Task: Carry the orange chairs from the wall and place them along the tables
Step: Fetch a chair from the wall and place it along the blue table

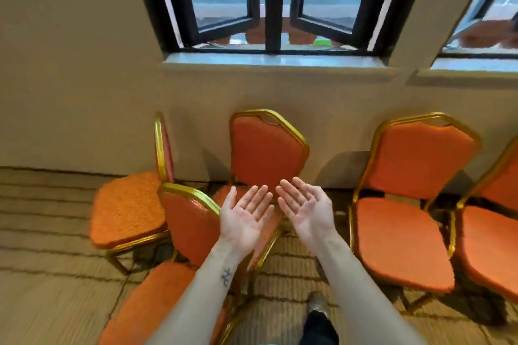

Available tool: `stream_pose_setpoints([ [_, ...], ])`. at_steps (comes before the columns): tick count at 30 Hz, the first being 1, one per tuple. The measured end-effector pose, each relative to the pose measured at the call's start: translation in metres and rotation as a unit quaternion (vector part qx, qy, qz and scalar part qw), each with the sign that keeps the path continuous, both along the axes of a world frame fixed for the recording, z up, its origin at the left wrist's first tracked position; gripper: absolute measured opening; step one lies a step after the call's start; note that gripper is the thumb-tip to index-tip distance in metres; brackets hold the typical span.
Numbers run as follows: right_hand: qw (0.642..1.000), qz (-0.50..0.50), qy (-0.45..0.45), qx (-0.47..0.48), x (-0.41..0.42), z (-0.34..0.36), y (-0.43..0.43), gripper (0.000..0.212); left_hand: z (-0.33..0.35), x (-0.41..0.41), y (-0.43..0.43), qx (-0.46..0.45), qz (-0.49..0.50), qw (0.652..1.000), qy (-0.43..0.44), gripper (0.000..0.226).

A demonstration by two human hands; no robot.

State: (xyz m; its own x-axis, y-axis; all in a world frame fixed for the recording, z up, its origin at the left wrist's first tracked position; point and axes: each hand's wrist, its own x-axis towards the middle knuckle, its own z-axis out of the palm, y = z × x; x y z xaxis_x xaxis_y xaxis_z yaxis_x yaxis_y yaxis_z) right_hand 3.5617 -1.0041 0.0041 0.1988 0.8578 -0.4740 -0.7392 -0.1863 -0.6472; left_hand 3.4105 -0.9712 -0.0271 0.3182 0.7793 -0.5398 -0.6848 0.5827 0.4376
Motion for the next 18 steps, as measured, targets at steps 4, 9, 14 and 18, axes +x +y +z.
stream_pose_setpoints([
  [4,0.992,0.127,-0.018,0.001,0.022,-0.005,0.068,0.044,-0.005,0.020,0.035,-0.008,0.131,0.991,0.015,0.060],
  [9,0.967,0.254,-0.001,-0.009,0.023,-0.006,0.121,0.045,-0.009,0.034,0.045,-0.030,0.233,0.972,0.017,0.058],
  [14,0.927,0.375,-0.001,-0.022,-0.003,-0.012,0.161,0.047,-0.014,0.028,0.049,-0.034,0.335,0.940,0.056,0.057],
  [18,0.905,0.425,-0.010,-0.029,-0.032,-0.019,0.185,0.046,-0.021,0.017,0.059,-0.029,0.379,0.915,0.136,0.049],
])
